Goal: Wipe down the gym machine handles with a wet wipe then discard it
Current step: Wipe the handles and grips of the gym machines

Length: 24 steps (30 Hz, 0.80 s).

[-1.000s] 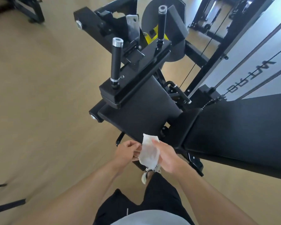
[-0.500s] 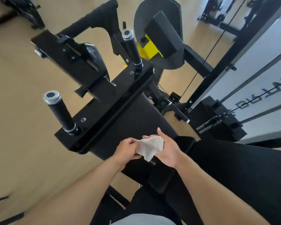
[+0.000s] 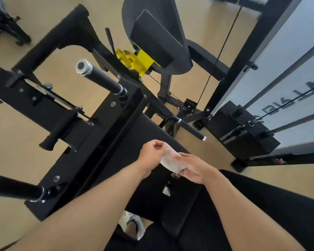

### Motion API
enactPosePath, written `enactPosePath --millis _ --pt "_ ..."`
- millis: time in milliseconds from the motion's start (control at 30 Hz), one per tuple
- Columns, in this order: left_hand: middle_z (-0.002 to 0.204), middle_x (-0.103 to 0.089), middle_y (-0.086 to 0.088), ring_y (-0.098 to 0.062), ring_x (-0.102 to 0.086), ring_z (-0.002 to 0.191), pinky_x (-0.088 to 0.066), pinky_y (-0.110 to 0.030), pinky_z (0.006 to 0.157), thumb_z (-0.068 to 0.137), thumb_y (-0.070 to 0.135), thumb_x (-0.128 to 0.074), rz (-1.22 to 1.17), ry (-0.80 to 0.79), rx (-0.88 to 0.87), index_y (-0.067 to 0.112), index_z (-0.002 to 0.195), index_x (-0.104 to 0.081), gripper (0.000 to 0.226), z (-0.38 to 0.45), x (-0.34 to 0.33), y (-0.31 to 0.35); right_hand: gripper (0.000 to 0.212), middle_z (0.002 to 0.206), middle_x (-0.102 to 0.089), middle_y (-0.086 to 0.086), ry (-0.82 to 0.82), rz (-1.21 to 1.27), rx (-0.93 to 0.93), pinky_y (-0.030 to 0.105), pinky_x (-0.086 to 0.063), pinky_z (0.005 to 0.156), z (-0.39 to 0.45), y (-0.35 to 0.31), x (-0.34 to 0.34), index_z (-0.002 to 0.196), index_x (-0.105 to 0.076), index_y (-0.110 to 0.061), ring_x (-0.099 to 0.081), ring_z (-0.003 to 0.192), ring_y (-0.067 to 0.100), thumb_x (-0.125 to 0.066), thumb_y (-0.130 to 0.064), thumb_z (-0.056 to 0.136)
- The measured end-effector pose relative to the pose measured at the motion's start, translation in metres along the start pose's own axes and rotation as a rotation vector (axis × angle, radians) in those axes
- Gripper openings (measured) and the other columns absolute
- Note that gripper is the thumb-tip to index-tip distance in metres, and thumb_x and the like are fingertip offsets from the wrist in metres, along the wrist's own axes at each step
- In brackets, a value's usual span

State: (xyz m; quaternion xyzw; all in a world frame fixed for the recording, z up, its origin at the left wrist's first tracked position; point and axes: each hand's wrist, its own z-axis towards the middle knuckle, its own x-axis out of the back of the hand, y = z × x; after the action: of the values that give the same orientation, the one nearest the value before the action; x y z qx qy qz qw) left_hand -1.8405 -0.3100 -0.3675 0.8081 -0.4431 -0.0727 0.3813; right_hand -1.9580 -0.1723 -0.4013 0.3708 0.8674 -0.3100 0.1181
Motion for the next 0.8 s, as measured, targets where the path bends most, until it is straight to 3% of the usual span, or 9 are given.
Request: enactPosePath --millis 100,300,400,500,633,733,800 --pt "0.106 -0.071 0.003 -0.015 -0.067 0.104 -0.057 -0.042 0.095 0.093 0.022 -0.069 0.033 0.029 -0.019 0.025 0.106 -0.068 0.013 0.017 -0.013 0.01 0.049 0.121 -0.065 0.012 -0.04 0.093 -0.048 0.03 -0.052 0.079 0.004 -0.005 0.015 0.132 -0.063 -0.007 -0.06 0.097 0.02 -0.077 -0.021 0.087" --pt "0.108 -0.07 0.003 -0.014 -0.066 0.103 -0.059 -0.039 0.091 0.094 0.021 -0.068 0.055 0.004 -0.034 0.026 0.107 -0.067 0.013 0.055 -0.028 0.025 0.04 0.123 -0.07 0.015 0.187 0.331 0.086 0.033 -0.052 0.089 0.035 -0.022 0.032 0.126 -0.064 -0.008 -0.063 0.109 0.024 -0.075 -0.016 0.089" --pt "0.111 -0.068 0.001 -0.015 -0.067 0.102 -0.061 -0.04 0.088 0.095 0.024 -0.067 0.098 -0.053 -0.006 0.026 0.109 -0.065 0.014 0.076 -0.032 0.031 0.031 0.119 -0.073 0.012 0.224 0.399 0.129 0.035 -0.052 0.094 0.05 -0.035 0.042 0.123 -0.066 -0.009 -0.067 0.109 0.023 -0.071 -0.017 0.093" --pt "0.118 -0.064 0.01 -0.014 -0.062 0.112 -0.054 -0.04 0.099 0.095 0.03 -0.066 0.291 -0.115 -0.028 0.03 0.121 -0.057 0.028 0.095 -0.038 0.034 0.02 0.113 -0.073 0.011 0.378 0.418 0.135 0.036 -0.055 0.091 0.071 -0.049 0.058 0.114 -0.064 -0.01 -0.069 0.106 0.025 -0.069 -0.012 0.094" --pt "0.158 -0.035 0.009 -0.018 -0.037 0.145 -0.038 -0.042 0.114 0.096 0.032 -0.065 0.698 -0.201 -0.108 0.031 0.153 -0.032 0.066 0.122 -0.042 0.03 0.031 0.111 -0.072 0.009 0.767 0.36 0.136 0.033 -0.059 0.083 0.114 -0.065 0.095 0.12 -0.065 -0.008 -0.072 0.095 0.023 -0.074 -0.015 0.091" --pt "0.168 -0.013 0.008 -0.018 -0.015 0.154 -0.023 -0.042 0.123 0.096 0.032 -0.065 0.876 -0.248 -0.174 0.03 0.159 -0.017 0.08 0.146 -0.046 0.023 0.03 0.106 -0.074 0.001 0.916 0.156 0.196 0.038 -0.057 0.093 0.141 -0.078 0.119 0.12 -0.07 -0.013 -0.07 0.098 0.021 -0.073 -0.025 0.092" --pt "0.169 -0.004 0.007 -0.016 -0.004 0.156 -0.014 -0.04 0.124 0.096 0.031 -0.065 0.967 -0.255 -0.218 0.028 0.161 -0.009 0.085 0.164 -0.05 0.019 0.018 0.095 -0.072 -0.004 0.977 0.014 0.239 0.037 -0.055 0.089 0.153 -0.089 0.125 0.107 -0.072 -0.016 -0.068 0.093 0.019 -0.069 -0.028 0.093"
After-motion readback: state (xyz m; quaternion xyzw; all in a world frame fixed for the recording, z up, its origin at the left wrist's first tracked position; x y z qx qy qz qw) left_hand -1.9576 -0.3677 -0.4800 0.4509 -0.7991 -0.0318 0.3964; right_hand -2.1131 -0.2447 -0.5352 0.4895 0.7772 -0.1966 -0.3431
